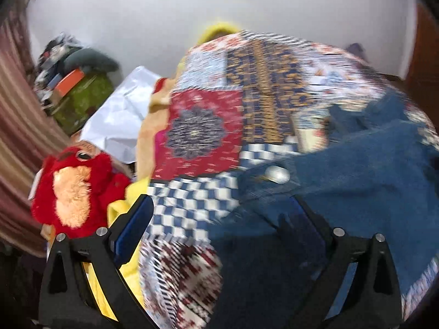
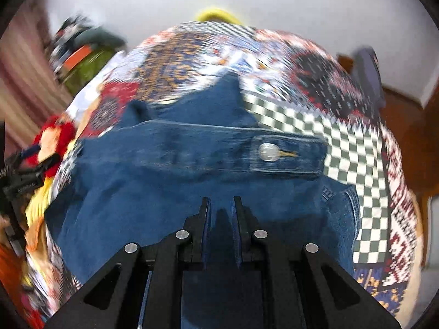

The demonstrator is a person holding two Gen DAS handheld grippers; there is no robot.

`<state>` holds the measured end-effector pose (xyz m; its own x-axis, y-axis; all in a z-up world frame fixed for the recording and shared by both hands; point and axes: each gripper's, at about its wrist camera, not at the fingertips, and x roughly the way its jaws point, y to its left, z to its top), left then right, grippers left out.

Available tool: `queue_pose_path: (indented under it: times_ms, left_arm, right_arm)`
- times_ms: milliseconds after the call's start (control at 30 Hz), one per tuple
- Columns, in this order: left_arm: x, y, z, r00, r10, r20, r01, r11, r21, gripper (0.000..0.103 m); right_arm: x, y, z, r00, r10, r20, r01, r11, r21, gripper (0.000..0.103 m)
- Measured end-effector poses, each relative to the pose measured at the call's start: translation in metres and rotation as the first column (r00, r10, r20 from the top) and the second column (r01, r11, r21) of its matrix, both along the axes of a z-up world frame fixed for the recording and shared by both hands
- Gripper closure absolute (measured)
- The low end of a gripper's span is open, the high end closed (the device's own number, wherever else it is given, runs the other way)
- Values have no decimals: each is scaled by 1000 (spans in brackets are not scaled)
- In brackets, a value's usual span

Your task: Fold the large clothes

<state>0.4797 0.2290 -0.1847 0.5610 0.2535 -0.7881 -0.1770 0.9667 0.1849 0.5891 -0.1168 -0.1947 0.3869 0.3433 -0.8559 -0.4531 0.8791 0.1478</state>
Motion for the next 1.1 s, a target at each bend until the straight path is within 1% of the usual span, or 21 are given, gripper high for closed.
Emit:
queue_pose_path:
  times_ms: [100,200,267,300,367,400,433,467,500,567,600,700,767,833,867,900,933,967,1000,1067,1100]
  left_arm:
    - [-16,-23,7,997,-74,22,75,997,-17,4]
    - [-30,-44,0,992,-125,15,126,986,-112,4]
    - [-34,-57,-11,990,-144,-2,141,976,-163,4]
    - [-35,-63,-17,988,-152,-9,148,974,-169,4]
    - [-35,-72,-34,989,-144,-37,137,979,-149,4]
    - [-33,-74,-42,988,-139,-59,129,981,-146,4]
    - [-30,-74,-55,986,-138,-95,121,980,-160,3]
    - [-31,-74,-62,985,-133,-109,113,979,-172,3]
    - [-32,-71,-66,986,-126,-113,103,977,-187,3]
    - [-35,-62,-69,990,-101,-96,74,966,-249,2]
    - [-36,-57,-70,991,-85,-101,56,964,-260,2]
    - [-42,-46,-71,995,-44,-93,20,969,-246,1]
    - [-49,-41,-71,996,-26,-89,7,978,-210,1]
    - [-56,-35,-71,996,-5,-92,-10,986,-165,1]
    - [-61,-32,-73,996,0,-91,-14,988,-155,1]
    - [-66,-28,-74,996,2,-89,-16,987,-161,1]
    - [-71,-25,-74,996,13,-86,-28,986,-164,1]
    - [-76,-22,-74,996,30,-84,-43,987,-157,1]
    - [-80,-21,-73,996,44,-81,-55,988,-142,1]
    - [-88,-20,-72,994,73,-84,-78,995,-64,1]
    - [-93,-19,-72,994,67,-82,-71,996,-51,1]
  right_arm:
    - [-27,20,15,995,84,57,-83,996,-23,93]
    - [-51,45,19,982,170,78,-167,985,-41,93]
    - [-62,63,9,968,240,72,-231,967,-111,93]
    - [-65,71,0,964,258,67,-244,956,-162,93]
    - [-67,77,-19,965,254,56,-232,938,-257,93]
    - [-65,76,-25,968,245,58,-220,935,-279,93]
    - [-65,73,-31,968,242,69,-213,934,-286,93]
    - [-66,68,-33,967,245,78,-215,937,-274,93]
    - [-67,63,-35,967,241,84,-211,940,-268,93]
    - [-66,54,-38,970,230,77,-201,939,-278,93]
    - [-66,49,-40,970,231,71,-203,938,-281,93]
    - [-68,39,-45,969,225,97,-181,923,-340,93]
    - [-73,31,-45,965,238,110,-191,925,-329,93]
    - [-76,24,-43,967,226,119,-174,924,-340,93]
    - [-76,20,-44,968,214,129,-154,917,-367,93]
    - [-76,15,-46,970,198,138,-127,904,-409,93]
    - [-76,10,-48,971,188,145,-110,897,-428,93]
    - [-77,8,-48,971,185,149,-106,900,-423,93]
    - [-78,-2,-47,972,177,153,-103,912,-398,93]
    - [-77,-15,-46,978,147,149,-78,916,-393,93]
    - [-76,-21,-45,980,135,149,-67,918,-391,93]
